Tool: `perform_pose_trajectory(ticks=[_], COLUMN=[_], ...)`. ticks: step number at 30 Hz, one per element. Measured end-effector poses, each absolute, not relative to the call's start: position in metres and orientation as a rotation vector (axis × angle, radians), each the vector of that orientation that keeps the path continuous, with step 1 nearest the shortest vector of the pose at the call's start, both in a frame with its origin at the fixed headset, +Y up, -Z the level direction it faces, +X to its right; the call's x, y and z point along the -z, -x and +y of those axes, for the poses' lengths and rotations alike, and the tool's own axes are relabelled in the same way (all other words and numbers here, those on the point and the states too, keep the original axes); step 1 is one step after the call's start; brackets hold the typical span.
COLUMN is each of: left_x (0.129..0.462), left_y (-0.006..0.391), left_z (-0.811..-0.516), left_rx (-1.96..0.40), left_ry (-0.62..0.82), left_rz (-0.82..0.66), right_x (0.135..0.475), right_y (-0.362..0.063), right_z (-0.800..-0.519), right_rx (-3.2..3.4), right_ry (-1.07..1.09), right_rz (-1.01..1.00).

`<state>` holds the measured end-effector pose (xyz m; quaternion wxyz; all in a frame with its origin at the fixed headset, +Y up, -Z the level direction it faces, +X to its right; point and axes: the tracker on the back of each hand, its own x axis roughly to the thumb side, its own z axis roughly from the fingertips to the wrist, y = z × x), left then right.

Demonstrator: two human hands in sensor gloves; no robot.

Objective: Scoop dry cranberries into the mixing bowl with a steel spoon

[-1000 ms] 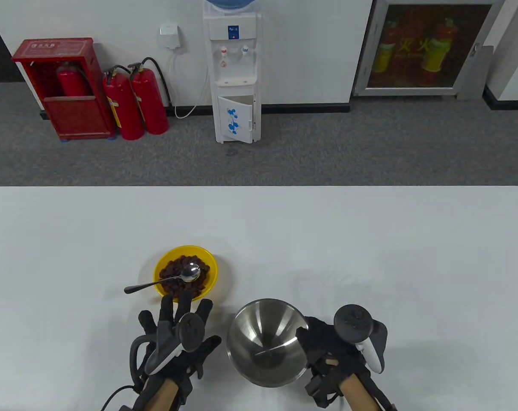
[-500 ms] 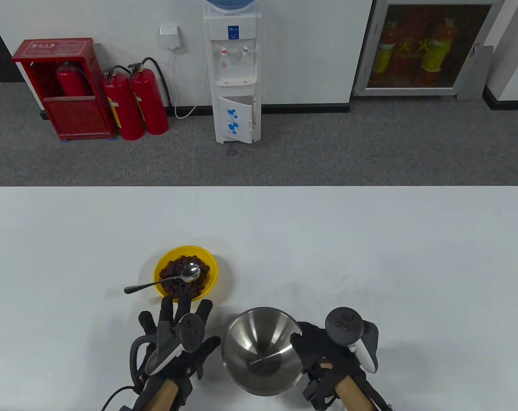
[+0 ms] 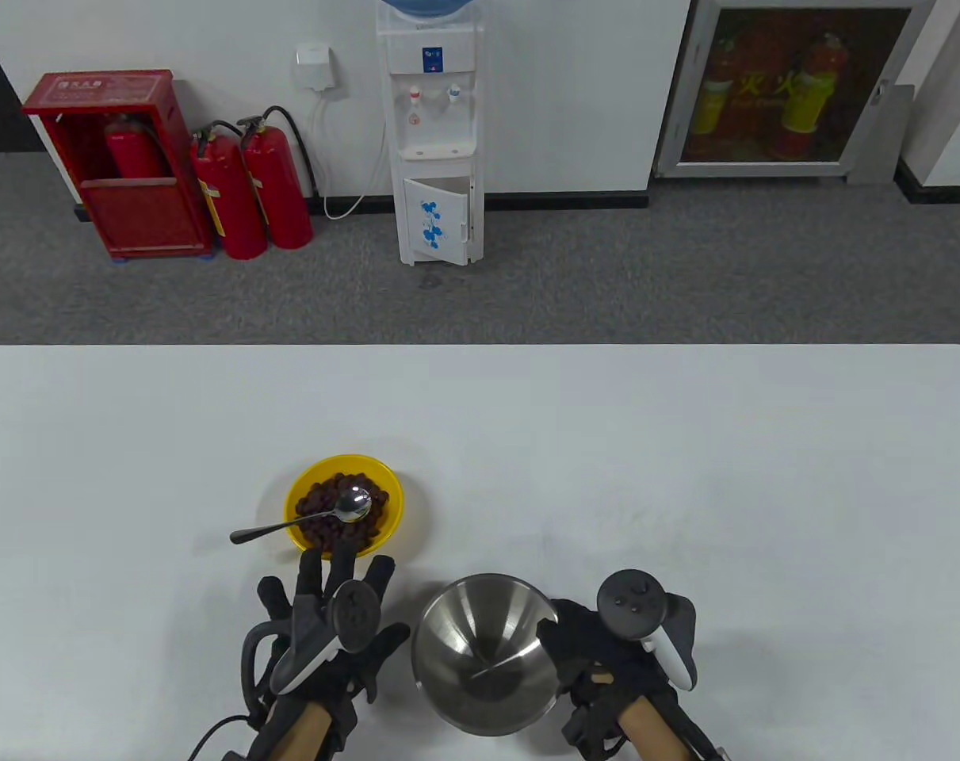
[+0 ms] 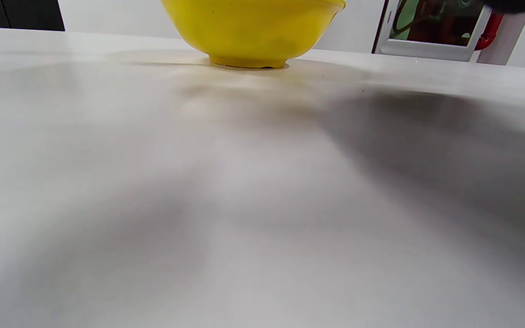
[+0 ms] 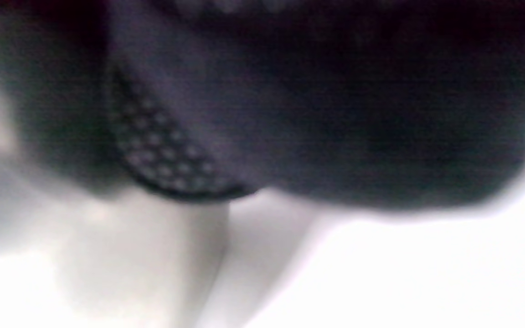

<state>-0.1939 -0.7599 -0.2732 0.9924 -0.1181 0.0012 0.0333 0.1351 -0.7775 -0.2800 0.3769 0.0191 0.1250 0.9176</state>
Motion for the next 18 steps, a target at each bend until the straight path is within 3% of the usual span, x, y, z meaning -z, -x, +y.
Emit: perform_pose_trajectory(ticks=[10,13,18], left_x=[0.273,0.273,0.273], left_y=[0.194,0.194,0.195], left_z=[-0.76,-0.76,-0.759], left_rx=[-0.069,-0.069,-0.068], left_ry=[0.236,0.233,0.208], left_rz=[0.012,0.013,0.031], right_x=[0.281,0.28,0.274], right_y=[-0.147,-0.161,-0.184], right_z=[-0.765,-0.755,-0.736], right_rx=[-2.337,-2.355,-2.517], right_ry=[0.021,0.076,0.159], right_rz=[0.202,0.072,-0.362])
